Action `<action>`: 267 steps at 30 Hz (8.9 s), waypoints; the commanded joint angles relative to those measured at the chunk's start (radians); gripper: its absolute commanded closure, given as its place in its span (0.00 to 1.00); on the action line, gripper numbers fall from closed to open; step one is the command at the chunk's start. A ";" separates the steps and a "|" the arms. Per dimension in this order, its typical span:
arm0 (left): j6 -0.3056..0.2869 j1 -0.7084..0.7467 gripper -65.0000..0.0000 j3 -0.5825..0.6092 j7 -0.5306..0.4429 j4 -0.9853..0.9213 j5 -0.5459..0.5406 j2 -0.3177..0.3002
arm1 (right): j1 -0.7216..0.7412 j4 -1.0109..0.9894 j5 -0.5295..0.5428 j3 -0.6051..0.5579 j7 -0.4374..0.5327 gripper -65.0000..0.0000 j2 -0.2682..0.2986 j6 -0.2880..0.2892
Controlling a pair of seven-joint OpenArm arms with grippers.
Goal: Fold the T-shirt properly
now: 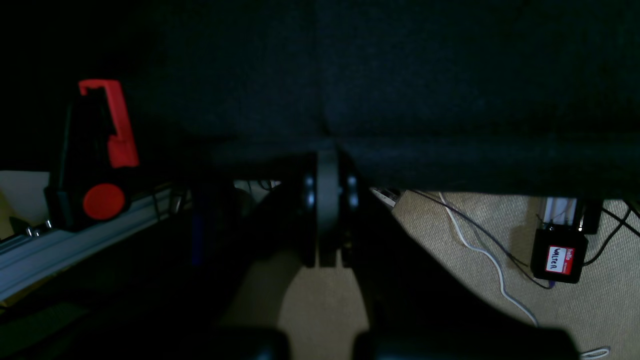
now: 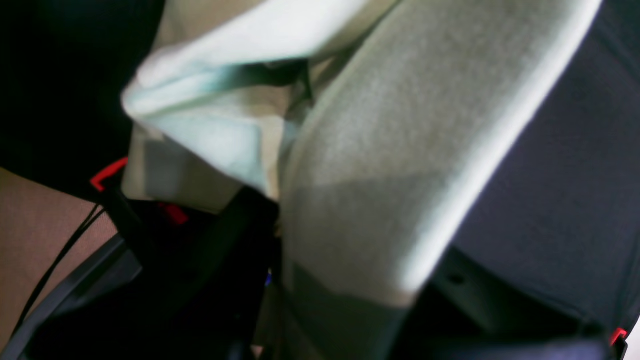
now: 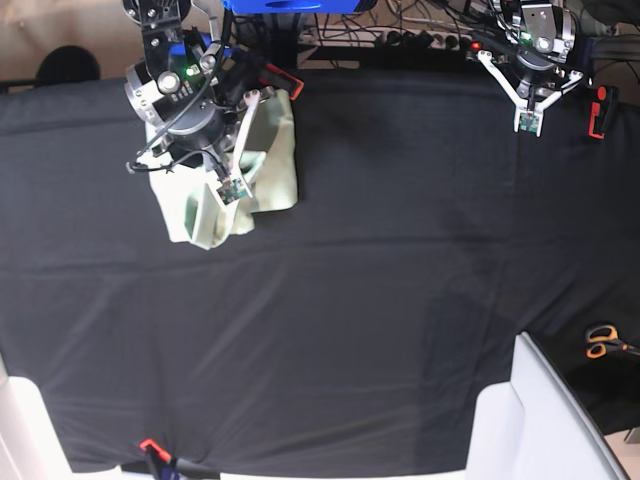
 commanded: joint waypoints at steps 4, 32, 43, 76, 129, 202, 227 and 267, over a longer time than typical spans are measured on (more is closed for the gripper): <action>0.009 0.002 1.00 -0.003 -0.011 0.013 0.003 -0.006 | 0.004 0.043 0.022 -0.001 0.013 0.61 -0.010 -0.004; -0.153 -0.001 1.00 0.046 0.096 0.021 -0.391 -0.028 | 0.004 0.055 0.407 0.358 0.083 0.95 0.035 -0.002; -0.316 -0.094 0.30 0.230 0.250 -0.010 -1.135 -0.167 | -0.013 0.032 0.409 0.406 0.089 1.00 0.059 0.003; -0.438 -0.423 0.13 0.577 0.251 -0.445 -1.200 -0.034 | -0.076 -0.031 0.410 0.394 0.190 1.00 0.087 0.004; -0.438 -0.694 1.00 0.635 0.373 -0.646 -1.200 -0.011 | -0.096 -0.031 0.410 0.394 0.202 1.00 0.082 0.004; -0.365 -1.036 1.00 0.913 -0.066 -0.781 0.324 0.190 | -0.086 -0.032 0.410 0.394 0.202 1.00 0.081 0.004; -0.365 -1.049 1.00 1.002 -0.078 -0.775 0.319 0.196 | -0.086 -0.032 0.410 0.394 0.202 1.00 0.081 0.004; -0.438 -0.628 1.00 0.813 0.196 -0.088 0.316 0.192 | -0.073 -0.032 0.410 0.394 0.196 1.00 0.082 0.004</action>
